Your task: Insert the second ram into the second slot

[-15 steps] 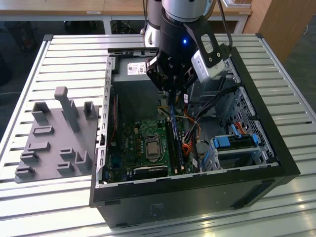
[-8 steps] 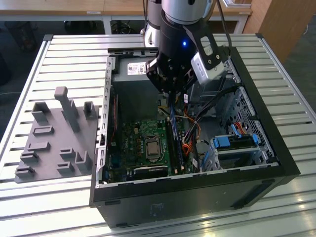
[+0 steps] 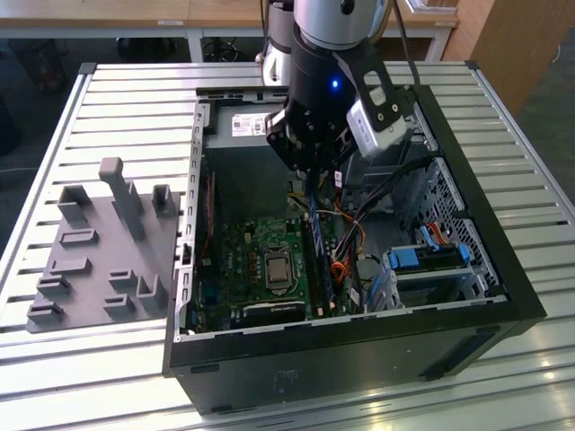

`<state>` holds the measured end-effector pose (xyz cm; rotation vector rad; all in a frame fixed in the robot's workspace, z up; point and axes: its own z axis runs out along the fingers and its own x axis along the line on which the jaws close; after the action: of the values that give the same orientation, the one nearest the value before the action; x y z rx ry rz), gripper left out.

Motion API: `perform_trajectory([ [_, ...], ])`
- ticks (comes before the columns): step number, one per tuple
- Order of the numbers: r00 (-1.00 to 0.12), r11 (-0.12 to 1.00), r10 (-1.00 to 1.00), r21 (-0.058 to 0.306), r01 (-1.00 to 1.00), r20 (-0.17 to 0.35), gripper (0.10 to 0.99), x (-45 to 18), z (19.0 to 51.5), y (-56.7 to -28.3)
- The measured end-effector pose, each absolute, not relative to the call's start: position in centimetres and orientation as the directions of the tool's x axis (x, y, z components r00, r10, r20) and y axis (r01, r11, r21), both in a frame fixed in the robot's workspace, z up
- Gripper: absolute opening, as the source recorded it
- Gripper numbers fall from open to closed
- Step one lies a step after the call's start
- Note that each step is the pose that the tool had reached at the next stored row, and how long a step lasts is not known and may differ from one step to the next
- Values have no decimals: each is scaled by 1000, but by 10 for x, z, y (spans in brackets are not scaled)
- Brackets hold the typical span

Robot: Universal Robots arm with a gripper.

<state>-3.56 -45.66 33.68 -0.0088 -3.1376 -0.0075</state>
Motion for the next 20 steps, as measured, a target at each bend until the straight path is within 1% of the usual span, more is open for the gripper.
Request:
perform_trajectory([
  [20, -1000, 1000, 5, 5, 5, 7, 137, -36, 326, -457],
])
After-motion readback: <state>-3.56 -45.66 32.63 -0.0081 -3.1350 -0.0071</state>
